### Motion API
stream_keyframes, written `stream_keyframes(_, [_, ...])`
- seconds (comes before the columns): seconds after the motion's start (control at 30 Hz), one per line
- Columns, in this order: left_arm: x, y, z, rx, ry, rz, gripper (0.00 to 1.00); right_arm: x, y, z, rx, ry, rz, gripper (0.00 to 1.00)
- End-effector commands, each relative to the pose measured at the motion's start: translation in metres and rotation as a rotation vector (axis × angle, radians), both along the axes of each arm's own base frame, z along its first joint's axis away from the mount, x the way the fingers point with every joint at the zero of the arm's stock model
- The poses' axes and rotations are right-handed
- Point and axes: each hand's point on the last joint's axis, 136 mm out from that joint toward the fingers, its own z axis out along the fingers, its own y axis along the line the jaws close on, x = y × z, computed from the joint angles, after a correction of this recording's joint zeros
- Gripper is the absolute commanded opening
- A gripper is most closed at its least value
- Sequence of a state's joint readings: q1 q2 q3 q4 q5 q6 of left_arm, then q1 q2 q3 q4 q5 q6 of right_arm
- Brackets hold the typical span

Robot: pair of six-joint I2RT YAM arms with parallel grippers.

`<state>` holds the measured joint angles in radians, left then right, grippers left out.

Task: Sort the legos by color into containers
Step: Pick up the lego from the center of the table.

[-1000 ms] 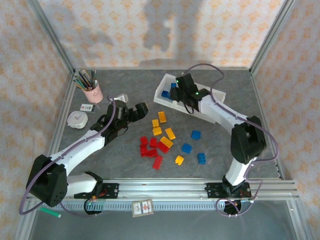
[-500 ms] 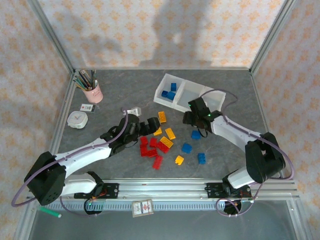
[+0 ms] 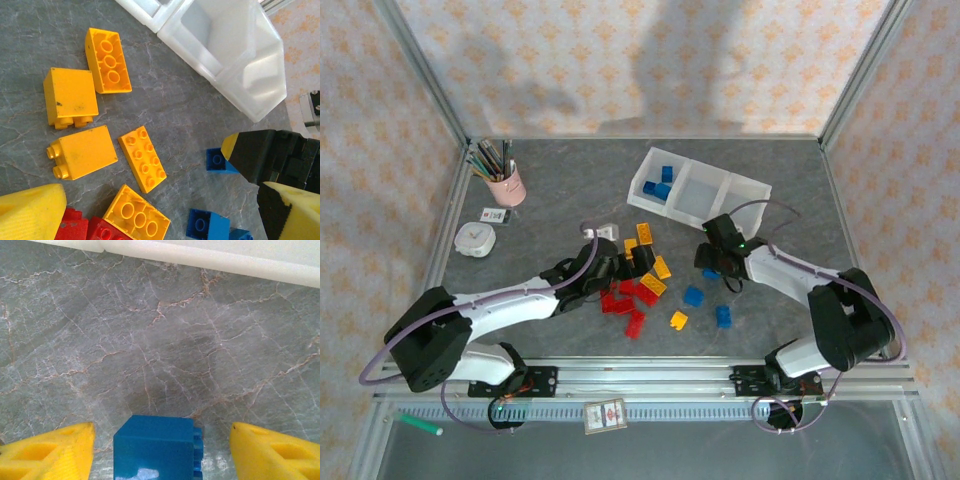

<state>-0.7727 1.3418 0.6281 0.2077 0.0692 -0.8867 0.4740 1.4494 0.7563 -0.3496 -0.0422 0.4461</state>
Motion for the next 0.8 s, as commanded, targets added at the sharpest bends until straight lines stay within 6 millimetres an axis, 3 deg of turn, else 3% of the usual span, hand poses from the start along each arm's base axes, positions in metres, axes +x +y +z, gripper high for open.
stream_keyframes(0.0, [0.012,-0.010,0.022,-0.043,-0.054,0.019,0.99,0.000,-0.003,-0.010,-0.008,0.009,-0.020,0.70])
stream_keyframes(0.4, [0.014,-0.008,0.020,-0.017,-0.054,0.026,0.99,0.001,0.001,-0.024,-0.013,0.044,0.003,0.59])
stream_keyframes(0.77, [0.016,-0.010,0.022,-0.015,-0.056,0.025,0.99,0.003,0.006,-0.017,-0.002,0.033,0.026,0.42])
